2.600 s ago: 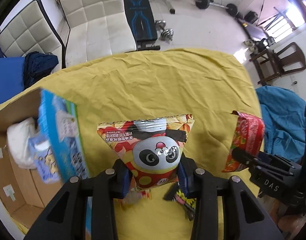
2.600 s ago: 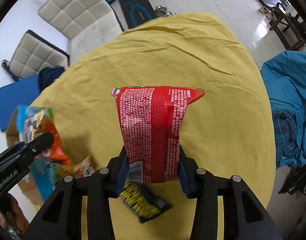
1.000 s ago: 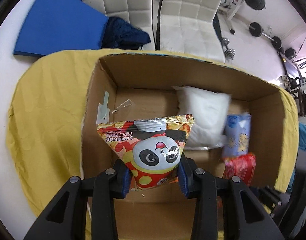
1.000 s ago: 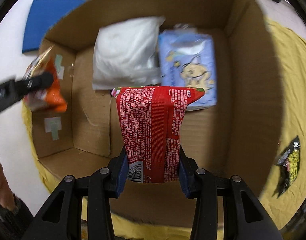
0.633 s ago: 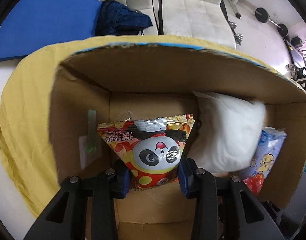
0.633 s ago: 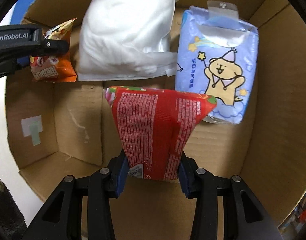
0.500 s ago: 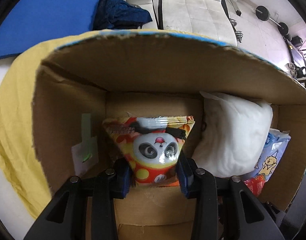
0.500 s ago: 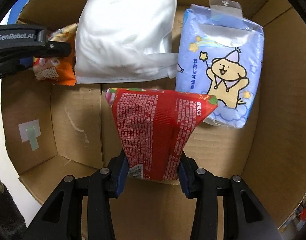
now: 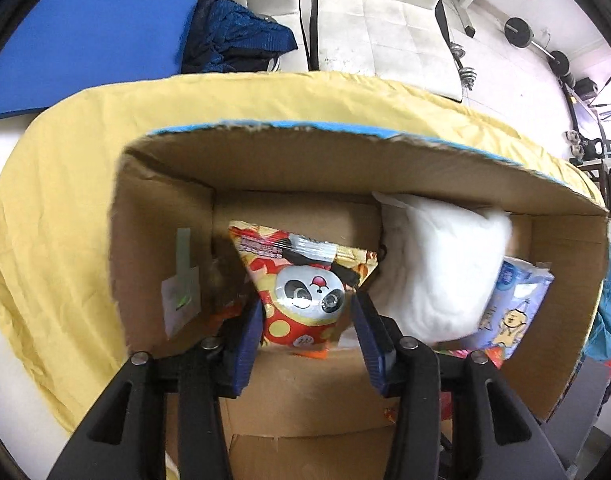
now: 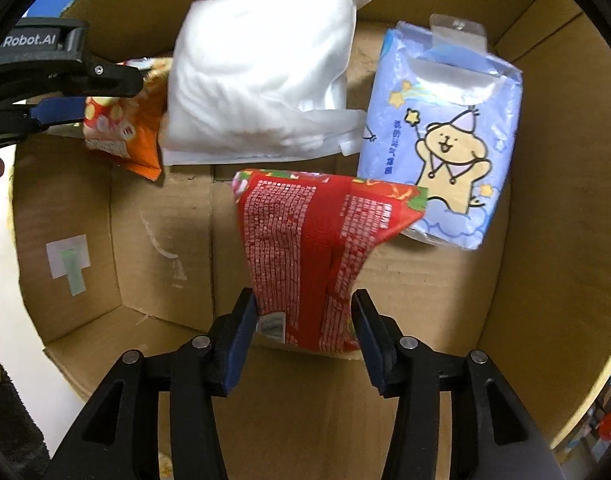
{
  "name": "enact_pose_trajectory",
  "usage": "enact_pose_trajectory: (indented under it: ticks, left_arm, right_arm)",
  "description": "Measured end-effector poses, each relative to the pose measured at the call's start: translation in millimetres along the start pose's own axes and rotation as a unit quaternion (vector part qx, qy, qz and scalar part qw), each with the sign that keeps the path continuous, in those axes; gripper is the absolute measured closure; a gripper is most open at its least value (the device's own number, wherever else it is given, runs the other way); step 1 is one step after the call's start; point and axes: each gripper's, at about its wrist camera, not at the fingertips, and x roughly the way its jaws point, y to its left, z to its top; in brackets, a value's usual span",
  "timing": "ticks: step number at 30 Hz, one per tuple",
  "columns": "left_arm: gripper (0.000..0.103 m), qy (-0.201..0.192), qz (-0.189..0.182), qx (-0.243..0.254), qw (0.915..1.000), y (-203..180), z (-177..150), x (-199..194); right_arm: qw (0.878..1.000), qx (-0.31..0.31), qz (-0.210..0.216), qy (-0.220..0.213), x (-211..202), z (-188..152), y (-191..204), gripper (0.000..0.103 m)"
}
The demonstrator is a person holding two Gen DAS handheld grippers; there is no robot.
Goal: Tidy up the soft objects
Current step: 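Lower both held packets into the box and open both tools, then lift both tools out of the box toward the remaining packets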
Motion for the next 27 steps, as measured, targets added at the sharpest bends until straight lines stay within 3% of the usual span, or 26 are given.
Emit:
enact_pose_trajectory:
  ticks: [2,7,9,14,15,17,19,21,24,27]
  left_arm:
    - [0.060,-0.003,-0.001,0.003,1.0000,-1.1,-3.0,-7.9]
    - [0.058,-0.020,0.000,0.005,0.9998,-6.5,-22.7,-29.6]
    - [0.058,-0.035,0.000,0.007,0.9994,-6.3,-32.3,-38.4]
    - [0.056,-0.068,-0.003,0.002,0.9977,-5.4,-65.8,-58.3]
    - [0.051,-0.073,-0.005,0.004,0.9973,-4.4,-72.0,-59.9]
    - [0.025,-0.084,-0.003,0.009,0.9964,-5.6,-86.0,-64.0]
    - [0.016,-0.102,0.004,0.007,0.9947,-4.8,-99.6,-70.1]
    - [0.014,-0.115,0.005,0.004,0.9933,-3.2,-110.7,-74.5]
    - [0.002,-0.127,0.004,-0.002,0.9919,-5.6,-122.5,-79.6]
    - [0.002,-0.151,0.006,-0.004,0.9885,-8.7,-134.7,-91.1]
  right_arm:
    - [1.000,0.000,-0.004,-0.009,-7.4,-1.9,-0.2,0.041]
    - [1.000,-0.005,-0.009,-0.027,-29.1,-6.4,-3.4,0.039]
    - [0.999,-0.005,-0.012,-0.037,-41.4,-12.0,-5.3,0.031]
    - [0.998,-0.003,-0.018,-0.065,-65.8,-19.9,-16.6,0.020]
    - [0.997,-0.002,-0.017,-0.070,-70.9,-22.6,-18.7,0.017]
    - [0.996,0.000,-0.018,-0.083,-80.9,-30.3,-22.7,0.014]
    - [0.996,0.005,-0.013,-0.091,-88.7,-36.5,-24.9,0.009]
    - [0.995,0.003,-0.014,-0.101,-101.8,-41.9,-27.9,0.003]
    - [0.992,-0.001,-0.026,-0.123,-118.3,-55.5,-28.7,0.000]
    - [0.990,-0.001,-0.029,-0.141,-131.2,-66.8,-29.9,0.000]
